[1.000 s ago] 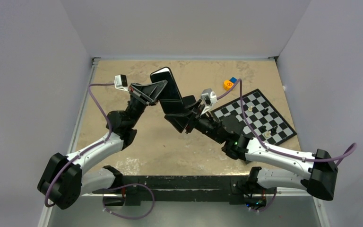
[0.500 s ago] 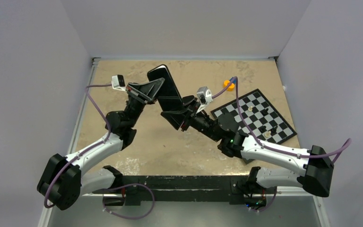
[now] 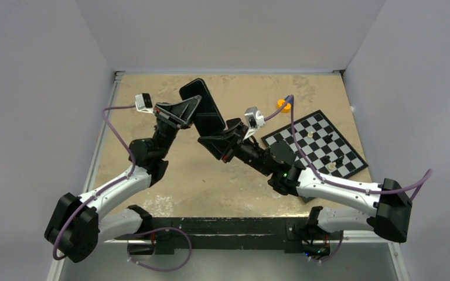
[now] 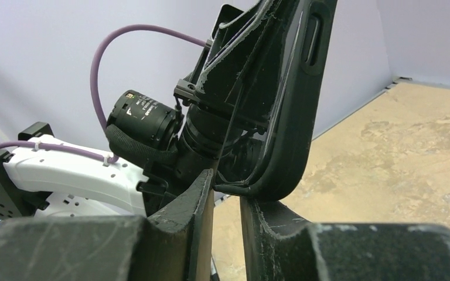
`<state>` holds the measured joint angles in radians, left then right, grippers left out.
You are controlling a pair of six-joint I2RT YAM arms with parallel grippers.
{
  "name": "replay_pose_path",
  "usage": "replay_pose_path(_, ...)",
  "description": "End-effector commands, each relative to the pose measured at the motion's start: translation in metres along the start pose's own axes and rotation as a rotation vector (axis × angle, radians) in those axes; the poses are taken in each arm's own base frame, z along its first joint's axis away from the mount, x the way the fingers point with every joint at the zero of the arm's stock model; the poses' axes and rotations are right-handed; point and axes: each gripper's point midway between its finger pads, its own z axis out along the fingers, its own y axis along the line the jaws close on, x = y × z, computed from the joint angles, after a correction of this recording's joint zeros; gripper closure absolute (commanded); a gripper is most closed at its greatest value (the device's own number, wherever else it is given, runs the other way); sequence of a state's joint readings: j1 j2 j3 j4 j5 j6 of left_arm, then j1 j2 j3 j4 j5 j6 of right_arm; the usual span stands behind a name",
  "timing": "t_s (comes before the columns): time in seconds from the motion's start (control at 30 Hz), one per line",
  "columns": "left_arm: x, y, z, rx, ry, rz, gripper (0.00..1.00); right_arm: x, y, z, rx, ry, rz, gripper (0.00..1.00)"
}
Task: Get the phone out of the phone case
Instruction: Remove the phone case from the phone.
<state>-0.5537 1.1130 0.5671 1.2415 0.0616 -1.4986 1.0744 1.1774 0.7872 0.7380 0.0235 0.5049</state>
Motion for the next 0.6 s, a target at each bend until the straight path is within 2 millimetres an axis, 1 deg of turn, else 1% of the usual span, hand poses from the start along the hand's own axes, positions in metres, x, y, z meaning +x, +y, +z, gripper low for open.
replay_pose_path(0.0, 0.005, -0.077, -0.003, 0.258, 0.020, -0.011, 1.00, -0.032, -0.010, 0.007, 0.061, -0.121, -0.044, 0.93)
replay_pose_path(0.07, 0.004, -0.073, -0.002, 0.223, 0.016, -0.064, 1.00, -0.026, -0.021, 0.006, 0.091, -0.099, -0.144, 0.96)
replay_pose_path(0.1, 0.003, -0.073, -0.002, 0.212, 0.017, -0.096, 1.00, -0.022, -0.028, 0.004, 0.113, -0.082, -0.204, 1.00)
replay_pose_path(0.17, 0.004, -0.062, -0.003, 0.129, 0.020, -0.168, 1.00, -0.012, -0.047, 0.001, 0.167, -0.041, -0.355, 1.00)
replay_pose_path(0.23, 0.004, -0.055, -0.007, 0.063, 0.018, -0.218, 1.00, -0.008, -0.062, -0.002, 0.214, -0.011, -0.478, 1.00)
replay_pose_path(0.3, 0.004, -0.048, -0.015, -0.001, 0.013, -0.251, 1.00, -0.012, -0.077, -0.008, 0.276, 0.003, -0.599, 1.00)
replay_pose_path(0.37, 0.005, -0.047, -0.021, -0.039, 0.023, -0.266, 1.00, -0.016, -0.089, -0.013, 0.331, 0.014, -0.697, 1.00)
replay_pose_path(0.5, 0.011, -0.054, -0.025, -0.037, 0.060, -0.289, 1.00, -0.016, -0.101, -0.017, 0.372, 0.046, -0.801, 1.00)
replay_pose_path(0.57, 0.014, -0.054, -0.024, -0.027, 0.075, -0.297, 1.00, -0.013, -0.102, -0.018, 0.372, 0.050, -0.801, 1.00)
